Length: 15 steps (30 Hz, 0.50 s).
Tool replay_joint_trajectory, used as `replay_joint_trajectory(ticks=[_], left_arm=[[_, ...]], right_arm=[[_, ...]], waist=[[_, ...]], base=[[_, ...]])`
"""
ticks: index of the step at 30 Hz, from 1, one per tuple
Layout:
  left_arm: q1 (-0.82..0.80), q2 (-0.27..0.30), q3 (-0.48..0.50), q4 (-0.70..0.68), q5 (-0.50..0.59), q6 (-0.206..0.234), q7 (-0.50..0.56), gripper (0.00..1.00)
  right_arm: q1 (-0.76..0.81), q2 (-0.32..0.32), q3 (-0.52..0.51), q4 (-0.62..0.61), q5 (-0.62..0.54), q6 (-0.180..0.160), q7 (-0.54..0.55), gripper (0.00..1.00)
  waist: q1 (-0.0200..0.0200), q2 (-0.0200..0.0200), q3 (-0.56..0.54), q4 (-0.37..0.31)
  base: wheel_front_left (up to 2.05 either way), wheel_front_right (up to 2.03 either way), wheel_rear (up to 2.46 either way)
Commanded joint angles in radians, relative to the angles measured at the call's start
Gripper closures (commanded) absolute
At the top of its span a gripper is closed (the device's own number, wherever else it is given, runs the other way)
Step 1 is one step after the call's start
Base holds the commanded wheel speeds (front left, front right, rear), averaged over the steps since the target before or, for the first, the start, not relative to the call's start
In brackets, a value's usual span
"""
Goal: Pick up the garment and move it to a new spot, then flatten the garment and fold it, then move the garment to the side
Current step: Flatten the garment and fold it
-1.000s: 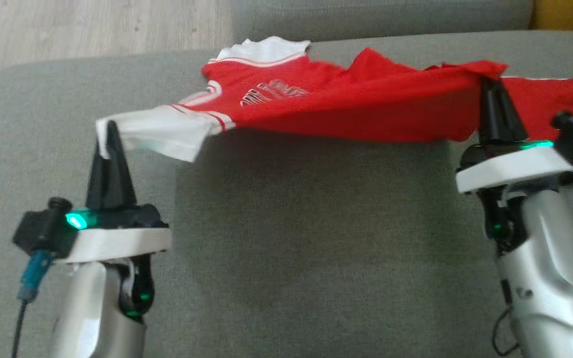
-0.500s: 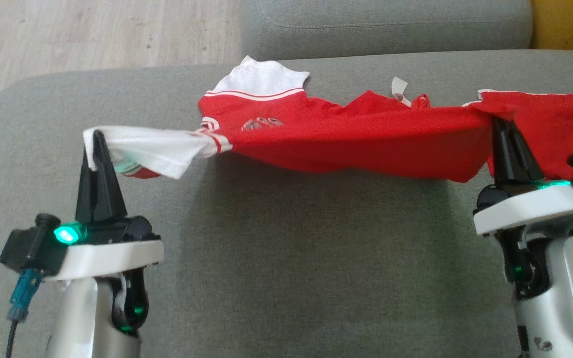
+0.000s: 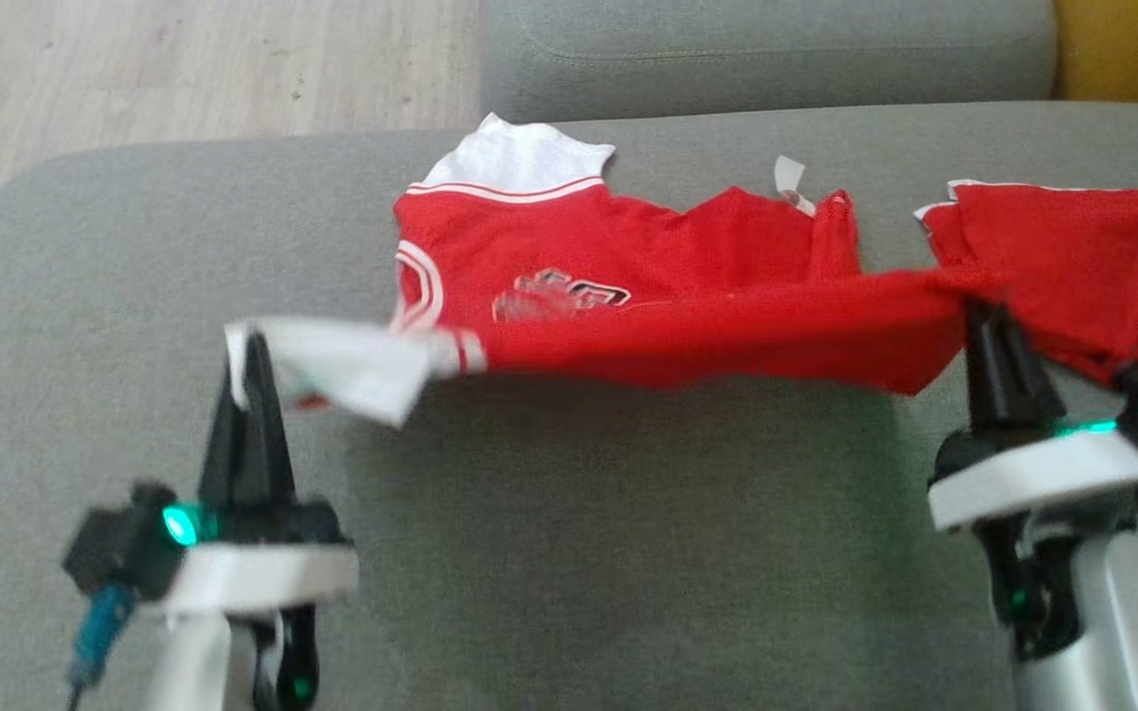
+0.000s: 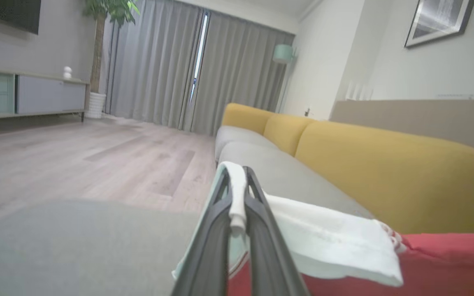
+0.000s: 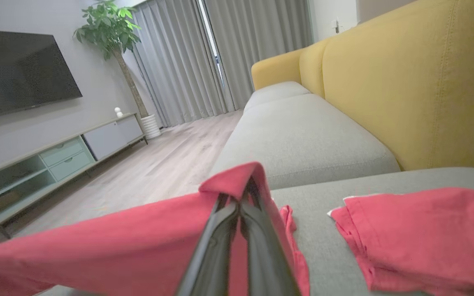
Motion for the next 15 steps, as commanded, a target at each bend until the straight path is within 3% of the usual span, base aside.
replay_joint_trajectory(ticks=[1, 9, 12, 15], left_arm=[[0.042, 0.014, 0.024, -0.028, 0.012, -0.004, -0.005, 1.00], [0.120, 0.011, 0.059, -0.154, -0.007, -0.003, -0.005, 1.00], [0.018, 0.029, 0.045, -0.181, -0.007, -0.014, 0.001, 1.00], [-0.191, 0.060, 0.025, -0.178, -0.022, -0.025, 0.056, 1.00]], right_arm=[[0.023, 0.007, 0.036, -0.048, -0.011, -0.001, 0.006, 1.00], [0.084, 0.019, -0.012, -0.134, -0.029, -0.001, -0.016, 1.00], [0.008, 0.015, -0.027, -0.164, -0.063, -0.001, 0.013, 1.00], [-0.154, -0.015, -0.032, -0.168, -0.086, -0.001, 0.079, 1.00]], waist=[[0.0001, 0.0000, 0.004, -0.013], [0.0001, 0.0000, 0.048, -0.018], [0.0001, 0.0000, 0.082, -0.010], [0.0001, 0.0000, 0.141, -0.005]], base=[[0.00, 0.00, 0.00], [0.00, 0.00, 0.00], [0.00, 0.00, 0.00], [0.00, 0.00, 0.00]])
